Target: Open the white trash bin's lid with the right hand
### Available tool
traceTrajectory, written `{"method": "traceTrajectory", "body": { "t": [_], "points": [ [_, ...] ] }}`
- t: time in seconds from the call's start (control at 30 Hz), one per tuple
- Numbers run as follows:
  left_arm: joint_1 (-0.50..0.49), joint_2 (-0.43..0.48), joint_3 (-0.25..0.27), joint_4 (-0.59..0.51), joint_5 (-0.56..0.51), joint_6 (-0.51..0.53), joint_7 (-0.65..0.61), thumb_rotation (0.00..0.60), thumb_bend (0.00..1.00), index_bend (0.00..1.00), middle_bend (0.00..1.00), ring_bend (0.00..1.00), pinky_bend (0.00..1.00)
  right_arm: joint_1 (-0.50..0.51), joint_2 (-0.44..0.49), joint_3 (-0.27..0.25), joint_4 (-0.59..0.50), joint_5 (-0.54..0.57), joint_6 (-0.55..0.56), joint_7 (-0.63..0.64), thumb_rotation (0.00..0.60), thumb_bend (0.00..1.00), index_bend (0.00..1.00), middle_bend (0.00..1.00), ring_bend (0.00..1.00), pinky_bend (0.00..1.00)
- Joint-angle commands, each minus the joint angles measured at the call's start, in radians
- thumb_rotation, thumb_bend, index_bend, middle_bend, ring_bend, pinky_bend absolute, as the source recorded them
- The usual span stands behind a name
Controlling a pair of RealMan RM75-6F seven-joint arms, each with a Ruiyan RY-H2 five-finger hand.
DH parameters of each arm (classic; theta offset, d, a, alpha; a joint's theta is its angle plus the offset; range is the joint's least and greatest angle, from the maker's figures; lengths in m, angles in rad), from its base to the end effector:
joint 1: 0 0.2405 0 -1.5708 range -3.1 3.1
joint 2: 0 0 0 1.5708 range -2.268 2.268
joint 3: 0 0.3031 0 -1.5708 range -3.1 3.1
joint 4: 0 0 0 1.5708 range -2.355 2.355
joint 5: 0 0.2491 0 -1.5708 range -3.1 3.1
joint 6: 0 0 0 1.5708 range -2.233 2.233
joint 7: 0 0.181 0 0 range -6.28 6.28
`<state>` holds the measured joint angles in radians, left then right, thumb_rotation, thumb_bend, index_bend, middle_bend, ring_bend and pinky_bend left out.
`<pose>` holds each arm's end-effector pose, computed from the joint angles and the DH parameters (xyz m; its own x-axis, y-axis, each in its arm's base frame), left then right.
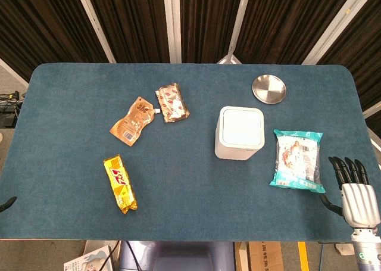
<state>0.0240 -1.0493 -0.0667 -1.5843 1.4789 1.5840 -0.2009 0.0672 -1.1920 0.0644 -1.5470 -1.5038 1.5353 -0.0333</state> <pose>-0.3957 0.1868 0.1949 0.3041 -0.0890 0.9485 0.9504 0.0958 -0.2958 -0.3743 -0.2222 0.1335 0.4171 0.0548 0.9072 -0.9087 0.0083 0.4173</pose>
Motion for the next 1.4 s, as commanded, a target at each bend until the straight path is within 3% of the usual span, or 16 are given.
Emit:
{"method": "traceTrajectory", "body": {
  "t": [0.03, 0.87, 0.93, 1.1, 1.17, 1.3, 1.4],
  "points": [
    [0.001, 0.000, 0.000, -0.002, 0.003, 0.004, -0.002, 0.600, 0.00, 0.19, 0.12, 0.00, 0.14, 0.002, -0.005, 0.003, 0.005, 0.001, -0.001, -0.003, 0.600, 0.23, 0.11, 0.14, 0.08, 0.01],
    [0.001, -0.005, 0.003, -0.009, 0.007, 0.013, 0.019, 0.600, 0.00, 0.19, 0.12, 0.00, 0.14, 0.001, -0.006, 0.008, -0.016, 0.030, -0.036, -0.007, 0.600, 0.23, 0.10, 0.14, 0.09, 0.02],
    [0.004, -0.006, 0.002, -0.006, 0.006, 0.019, 0.012, 0.600, 0.00, 0.19, 0.12, 0.00, 0.14, 0.005, -0.003, 0.010, -0.026, 0.022, -0.037, 0.000, 0.600, 0.23, 0.11, 0.16, 0.13, 0.06],
    [0.008, 0.000, 0.004, -0.014, -0.003, 0.015, 0.018, 0.600, 0.00, 0.19, 0.12, 0.00, 0.14, 0.051, 0.039, 0.017, -0.067, -0.001, -0.097, 0.025, 0.600, 0.23, 0.11, 0.37, 0.39, 0.50],
    [0.012, 0.002, 0.005, -0.016, -0.001, 0.021, 0.016, 0.600, 0.00, 0.19, 0.12, 0.00, 0.14, 0.082, 0.081, 0.029, -0.108, 0.008, -0.149, 0.044, 0.600, 0.23, 0.11, 0.44, 0.45, 0.60],
    [0.015, 0.001, 0.004, -0.014, -0.002, 0.027, 0.012, 0.600, 0.00, 0.19, 0.12, 0.00, 0.14, 0.144, 0.158, 0.075, -0.192, 0.038, -0.219, 0.022, 0.600, 0.25, 0.11, 0.58, 0.60, 0.70],
    [0.011, 0.005, 0.008, -0.010, 0.004, 0.016, 0.012, 0.600, 0.00, 0.19, 0.12, 0.00, 0.14, 0.189, 0.209, 0.103, -0.250, 0.068, -0.279, -0.004, 0.600, 0.32, 0.12, 0.66, 0.67, 0.73]
  ]
}}
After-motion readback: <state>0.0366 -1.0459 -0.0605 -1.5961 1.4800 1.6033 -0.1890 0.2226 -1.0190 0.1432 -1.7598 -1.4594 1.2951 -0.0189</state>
